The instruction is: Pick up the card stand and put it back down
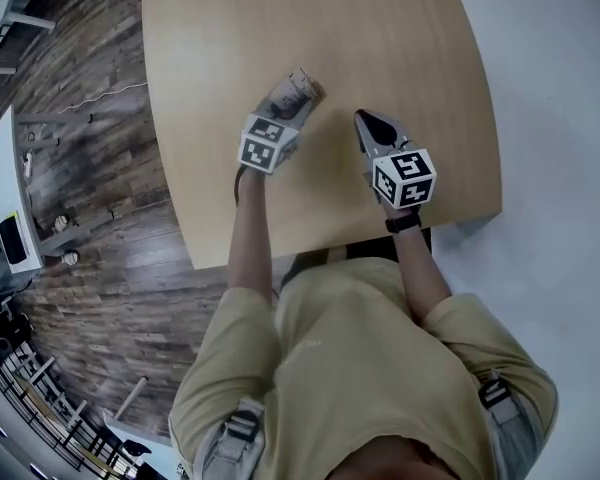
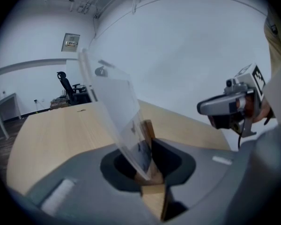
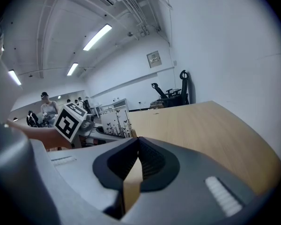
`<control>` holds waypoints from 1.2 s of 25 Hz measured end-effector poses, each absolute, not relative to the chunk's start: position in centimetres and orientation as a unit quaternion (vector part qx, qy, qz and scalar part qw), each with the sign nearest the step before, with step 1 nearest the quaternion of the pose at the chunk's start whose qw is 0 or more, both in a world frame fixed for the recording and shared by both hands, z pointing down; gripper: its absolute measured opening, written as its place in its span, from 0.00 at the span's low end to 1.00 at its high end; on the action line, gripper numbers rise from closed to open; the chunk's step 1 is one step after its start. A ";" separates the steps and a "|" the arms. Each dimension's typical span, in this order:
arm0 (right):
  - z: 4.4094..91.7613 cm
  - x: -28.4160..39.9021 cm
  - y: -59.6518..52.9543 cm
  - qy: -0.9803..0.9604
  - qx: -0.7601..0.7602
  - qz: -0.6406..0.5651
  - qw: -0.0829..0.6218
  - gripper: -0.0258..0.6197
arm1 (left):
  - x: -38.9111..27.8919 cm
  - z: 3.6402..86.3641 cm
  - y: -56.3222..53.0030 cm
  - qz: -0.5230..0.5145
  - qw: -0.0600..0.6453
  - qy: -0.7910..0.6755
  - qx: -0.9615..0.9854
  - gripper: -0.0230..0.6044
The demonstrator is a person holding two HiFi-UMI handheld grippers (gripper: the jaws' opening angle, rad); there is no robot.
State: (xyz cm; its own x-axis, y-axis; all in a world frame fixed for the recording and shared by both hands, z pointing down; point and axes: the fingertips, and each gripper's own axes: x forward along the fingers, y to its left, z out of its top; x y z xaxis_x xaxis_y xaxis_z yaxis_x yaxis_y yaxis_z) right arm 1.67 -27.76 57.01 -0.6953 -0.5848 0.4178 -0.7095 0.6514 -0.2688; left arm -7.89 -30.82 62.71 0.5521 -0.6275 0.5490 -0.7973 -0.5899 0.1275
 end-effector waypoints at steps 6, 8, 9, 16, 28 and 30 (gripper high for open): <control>51.3 0.0 -25.8 -0.917 0.346 0.153 0.126 0.05 | -8.8 55.3 -27.0 0.199 0.157 -0.454 0.854 0.15; 49.4 -0.5 -25.2 -0.922 0.342 0.139 0.118 0.05 | -9.4 52.6 -25.9 0.174 0.148 -0.473 0.851 0.15; 48.5 -0.7 -24.8 -0.924 0.341 0.133 0.114 0.05 | -9.7 51.2 -25.3 0.162 0.143 -0.482 0.849 0.14; 43.3 -2.6 -23.5 -0.933 0.337 0.096 0.080 0.05 | -13.2 42.9 -21.0 0.106 0.102 -0.558 0.816 0.13; 38.0 -6.4 -20.0 -0.944 0.326 0.048 0.034 0.05 | -20.2 36.4 -15.0 0.045 0.006 -0.687 0.725 0.13; 37.5 -7.0 -19.7 -0.944 0.325 0.042 0.029 0.05 | -20.9 36.1 -14.4 0.034 -0.002 -0.695 0.719 0.13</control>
